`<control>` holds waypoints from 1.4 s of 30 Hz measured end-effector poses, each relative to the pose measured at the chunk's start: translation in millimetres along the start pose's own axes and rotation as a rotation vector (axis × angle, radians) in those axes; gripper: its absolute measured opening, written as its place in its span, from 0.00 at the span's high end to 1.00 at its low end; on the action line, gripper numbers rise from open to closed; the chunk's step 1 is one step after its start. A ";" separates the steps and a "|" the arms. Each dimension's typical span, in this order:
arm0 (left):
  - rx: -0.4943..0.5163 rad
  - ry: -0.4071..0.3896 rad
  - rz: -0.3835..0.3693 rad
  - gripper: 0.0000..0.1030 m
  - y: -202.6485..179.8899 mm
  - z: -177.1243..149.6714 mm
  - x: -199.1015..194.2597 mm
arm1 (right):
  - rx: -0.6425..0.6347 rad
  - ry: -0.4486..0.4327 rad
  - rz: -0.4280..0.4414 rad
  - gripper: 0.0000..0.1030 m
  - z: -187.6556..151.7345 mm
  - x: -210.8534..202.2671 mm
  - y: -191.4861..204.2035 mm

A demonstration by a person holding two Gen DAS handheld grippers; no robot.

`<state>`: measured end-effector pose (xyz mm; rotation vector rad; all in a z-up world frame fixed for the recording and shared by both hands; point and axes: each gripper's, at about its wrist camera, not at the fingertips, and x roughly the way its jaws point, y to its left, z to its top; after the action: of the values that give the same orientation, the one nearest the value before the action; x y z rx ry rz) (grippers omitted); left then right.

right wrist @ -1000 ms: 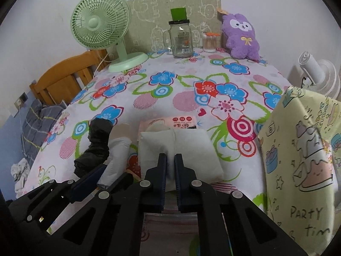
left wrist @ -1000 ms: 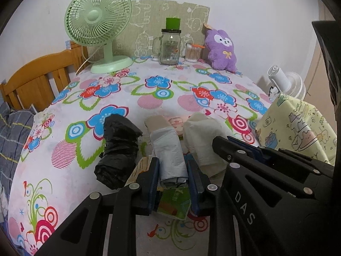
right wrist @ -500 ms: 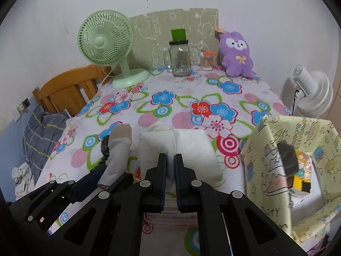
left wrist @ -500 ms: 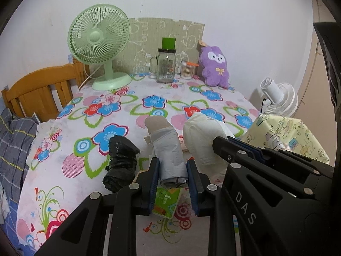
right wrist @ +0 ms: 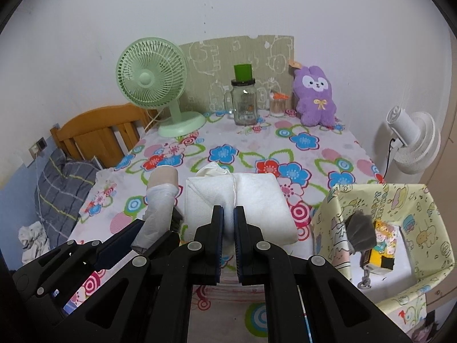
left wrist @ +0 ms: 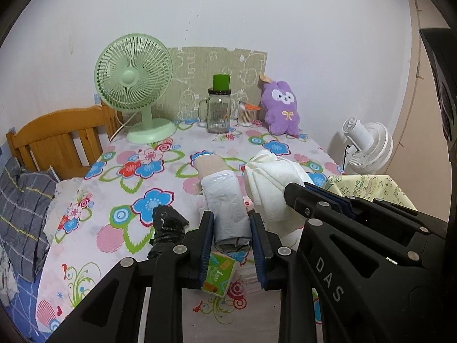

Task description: Organize soft objects

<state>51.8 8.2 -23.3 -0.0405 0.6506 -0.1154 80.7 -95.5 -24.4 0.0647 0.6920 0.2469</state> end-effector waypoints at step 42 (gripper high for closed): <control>0.098 -0.082 -0.090 0.76 -111.8 22.4 -8.1 | 0.025 -0.112 -0.083 0.90 14.6 -62.7 -99.2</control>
<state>48.4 -101.7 7.6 0.0197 0.5608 -0.2311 63.8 -206.7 11.9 0.0732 0.5851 0.1535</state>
